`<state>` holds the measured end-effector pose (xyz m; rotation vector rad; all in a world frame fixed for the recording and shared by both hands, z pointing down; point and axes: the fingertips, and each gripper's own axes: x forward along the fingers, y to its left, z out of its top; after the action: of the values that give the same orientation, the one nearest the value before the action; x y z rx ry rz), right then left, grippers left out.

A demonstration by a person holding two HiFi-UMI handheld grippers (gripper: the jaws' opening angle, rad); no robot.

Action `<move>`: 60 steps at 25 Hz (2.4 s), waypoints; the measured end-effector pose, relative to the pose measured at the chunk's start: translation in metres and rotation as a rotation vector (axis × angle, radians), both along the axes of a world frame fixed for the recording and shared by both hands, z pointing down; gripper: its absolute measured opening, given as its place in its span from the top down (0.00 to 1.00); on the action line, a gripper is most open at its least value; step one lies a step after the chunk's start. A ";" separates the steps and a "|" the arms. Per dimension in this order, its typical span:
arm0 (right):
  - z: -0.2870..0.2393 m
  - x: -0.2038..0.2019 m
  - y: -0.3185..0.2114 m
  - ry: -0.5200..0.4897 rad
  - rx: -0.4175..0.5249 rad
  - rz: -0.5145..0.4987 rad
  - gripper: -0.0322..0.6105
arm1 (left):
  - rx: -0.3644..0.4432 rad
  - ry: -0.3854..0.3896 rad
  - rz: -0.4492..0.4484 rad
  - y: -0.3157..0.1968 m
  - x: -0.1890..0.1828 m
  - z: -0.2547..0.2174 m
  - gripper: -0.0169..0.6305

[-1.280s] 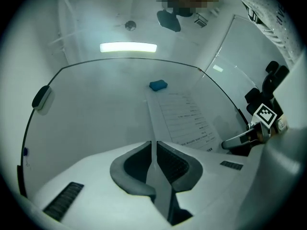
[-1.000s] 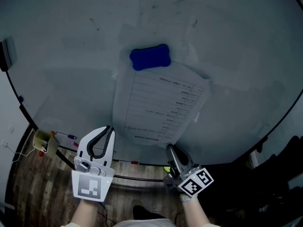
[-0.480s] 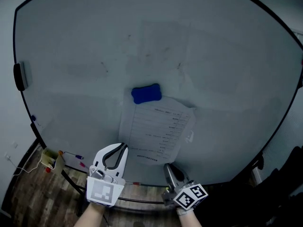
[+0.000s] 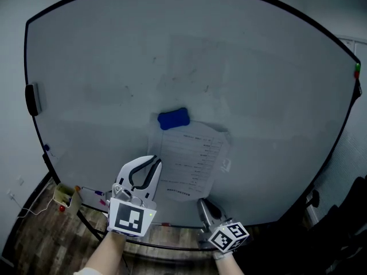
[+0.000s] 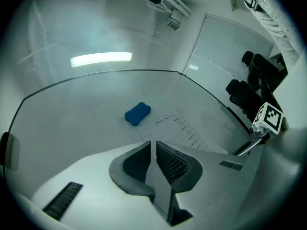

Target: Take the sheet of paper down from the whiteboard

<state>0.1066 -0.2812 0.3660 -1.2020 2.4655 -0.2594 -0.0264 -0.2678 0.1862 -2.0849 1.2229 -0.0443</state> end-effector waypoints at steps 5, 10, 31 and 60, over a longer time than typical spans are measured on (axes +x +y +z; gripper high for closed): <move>-0.003 0.000 0.004 0.008 0.003 0.006 0.91 | 0.013 -0.066 -0.008 -0.002 0.011 -0.013 0.86; -0.005 -0.001 0.008 0.017 0.008 0.009 0.91 | 0.057 -0.111 -0.064 -0.004 0.011 -0.028 0.79; -0.006 0.000 0.013 0.042 0.004 0.017 0.91 | 0.135 -0.423 -0.266 -0.029 0.021 -0.078 0.64; 0.001 0.017 0.020 0.042 -0.005 0.027 0.92 | 0.130 -0.380 -0.274 -0.032 0.020 -0.088 0.69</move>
<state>0.1231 -0.2612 0.3665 -1.2547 2.4840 -0.2353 -0.0062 -0.2994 0.0984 -1.6873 1.2262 -0.4533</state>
